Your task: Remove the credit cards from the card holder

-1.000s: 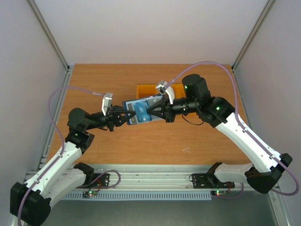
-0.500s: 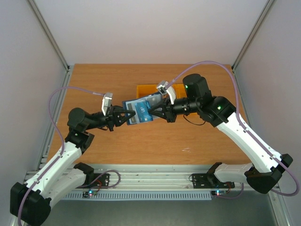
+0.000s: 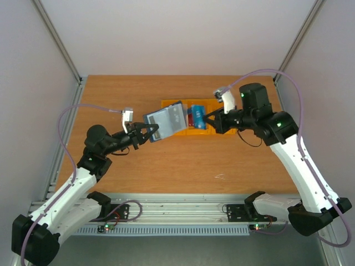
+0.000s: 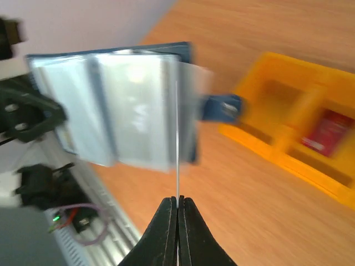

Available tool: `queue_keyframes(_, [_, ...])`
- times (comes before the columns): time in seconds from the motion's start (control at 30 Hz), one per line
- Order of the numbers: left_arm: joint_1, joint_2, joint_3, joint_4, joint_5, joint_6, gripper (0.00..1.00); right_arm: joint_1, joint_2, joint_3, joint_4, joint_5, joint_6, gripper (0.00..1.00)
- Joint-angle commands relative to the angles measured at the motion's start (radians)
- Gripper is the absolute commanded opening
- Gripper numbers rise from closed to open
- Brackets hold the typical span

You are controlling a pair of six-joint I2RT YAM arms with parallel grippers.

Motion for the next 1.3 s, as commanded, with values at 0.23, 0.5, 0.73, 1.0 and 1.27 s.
queue_keyframes(0.23, [-0.002,-0.028,-0.046,-0.301,-0.372,0.135,0.0,-0.302,0.256,0.234,-0.374,0.339,-0.057,0.01])
queue_keyframes(0.5, [0.0,-0.038,-0.06,-0.247,-0.345,0.126,0.0,-0.418,0.588,0.44,-0.422,0.309,-0.071,0.01])
queue_keyframes(0.73, [0.018,-0.013,-0.085,-0.08,-0.267,0.082,0.0,-0.432,0.809,0.556,-0.44,0.266,-0.104,0.01])
queue_keyframes(1.0, [0.052,0.023,-0.085,-0.045,-0.249,0.075,0.0,-0.434,1.043,0.695,-0.51,0.261,-0.126,0.01])
queue_keyframes(1.27, [0.077,0.048,-0.077,-0.04,-0.247,0.077,0.0,-0.435,1.229,0.834,-0.563,0.235,-0.122,0.01])
